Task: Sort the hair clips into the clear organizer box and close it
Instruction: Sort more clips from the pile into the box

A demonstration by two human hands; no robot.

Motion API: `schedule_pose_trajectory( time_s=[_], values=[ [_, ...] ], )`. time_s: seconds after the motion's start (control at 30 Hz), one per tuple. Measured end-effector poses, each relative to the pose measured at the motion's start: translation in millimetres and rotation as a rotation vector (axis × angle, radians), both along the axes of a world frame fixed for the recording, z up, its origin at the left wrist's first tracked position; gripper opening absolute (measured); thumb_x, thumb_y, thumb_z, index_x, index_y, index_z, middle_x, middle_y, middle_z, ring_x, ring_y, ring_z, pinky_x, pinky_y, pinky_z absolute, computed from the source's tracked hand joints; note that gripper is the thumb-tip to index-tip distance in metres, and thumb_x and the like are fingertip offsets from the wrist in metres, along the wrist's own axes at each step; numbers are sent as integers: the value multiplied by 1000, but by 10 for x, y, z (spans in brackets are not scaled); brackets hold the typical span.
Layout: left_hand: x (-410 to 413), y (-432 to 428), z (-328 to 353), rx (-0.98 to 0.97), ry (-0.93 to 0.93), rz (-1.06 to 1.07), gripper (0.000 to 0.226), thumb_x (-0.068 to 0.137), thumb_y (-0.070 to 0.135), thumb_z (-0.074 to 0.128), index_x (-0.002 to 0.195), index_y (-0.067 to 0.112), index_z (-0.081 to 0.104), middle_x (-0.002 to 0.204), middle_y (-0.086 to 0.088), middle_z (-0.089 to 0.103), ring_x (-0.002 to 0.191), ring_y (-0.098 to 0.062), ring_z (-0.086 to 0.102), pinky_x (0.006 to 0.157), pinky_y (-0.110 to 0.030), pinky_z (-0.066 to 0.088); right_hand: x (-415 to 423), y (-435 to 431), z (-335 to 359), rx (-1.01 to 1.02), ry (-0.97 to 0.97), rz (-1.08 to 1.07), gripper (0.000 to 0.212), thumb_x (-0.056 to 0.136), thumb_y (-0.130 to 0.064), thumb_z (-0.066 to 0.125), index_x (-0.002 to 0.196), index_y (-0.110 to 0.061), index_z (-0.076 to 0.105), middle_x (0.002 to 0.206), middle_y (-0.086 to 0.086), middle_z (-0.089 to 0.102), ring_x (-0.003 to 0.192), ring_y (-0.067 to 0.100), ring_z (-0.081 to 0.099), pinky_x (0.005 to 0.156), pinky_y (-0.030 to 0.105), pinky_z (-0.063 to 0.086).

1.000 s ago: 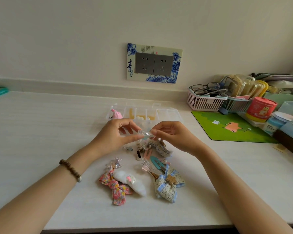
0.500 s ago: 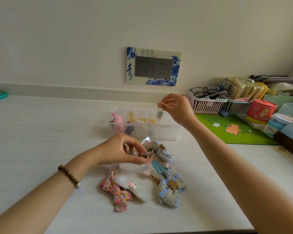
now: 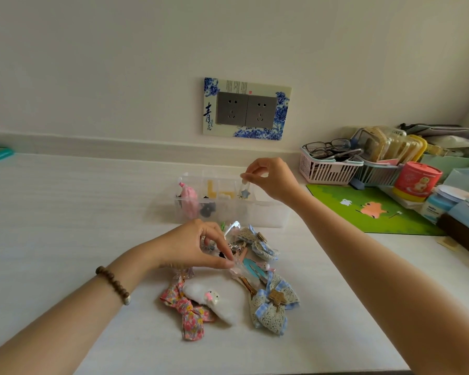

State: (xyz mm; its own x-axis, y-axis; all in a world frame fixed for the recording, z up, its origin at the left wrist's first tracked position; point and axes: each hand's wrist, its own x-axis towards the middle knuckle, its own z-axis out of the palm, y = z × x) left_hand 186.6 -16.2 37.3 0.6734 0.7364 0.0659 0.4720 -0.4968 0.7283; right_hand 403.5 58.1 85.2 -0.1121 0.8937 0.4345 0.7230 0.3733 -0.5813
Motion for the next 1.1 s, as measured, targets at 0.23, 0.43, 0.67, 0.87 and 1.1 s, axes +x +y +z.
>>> schedule_pose_trajectory(
  time_s=[0.23, 0.43, 0.67, 0.87, 1.1],
  values=[
    [21, -20, 1, 3, -38, 25, 26, 64, 52, 75, 86, 37, 73, 95, 8, 60, 90, -11, 58, 84, -31, 46, -10, 15, -127, -15, -294, -59, 27, 90, -36, 54, 105, -20, 70, 110, -2, 71, 102, 17, 63, 100, 45, 40],
    [54, -37, -11, 9, 14, 28, 31, 61, 49, 79, 91, 42, 71, 99, 11, 57, 94, -4, 55, 86, -21, 43, -47, -442, -36, 101, -24, 18, 19, 91, -29, 55, 97, -20, 71, 98, -6, 71, 89, 6, 61, 80, 22, 47],
    [71, -14, -49, 23, -34, 18, 25, 60, 46, 80, 81, 37, 72, 92, 12, 59, 90, -8, 58, 88, -31, 47, 54, -875, -232, -62, -15, 201, 18, 88, -35, 54, 94, -27, 69, 93, -13, 71, 82, 4, 62, 75, 23, 50],
    [7, 59, 13, 52, -417, 124, 26, 60, 40, 82, 73, 23, 67, 75, 8, 69, 70, -8, 62, 69, -22, 52, 104, -940, -304, -288, 219, 328, 25, 87, -32, 57, 98, -13, 69, 95, 1, 72, 84, 12, 66, 74, 23, 53],
    [54, 75, -6, -10, -580, 127, 38, 67, 52, 67, 76, 15, 64, 71, 7, 72, 69, -2, 66, 66, -10, 47, 6, -987, -276, -234, 498, 394, 18, 75, -21, 68, 91, -15, 70, 92, 5, 73, 75, 12, 68, 69, 21, 55]
  ],
)
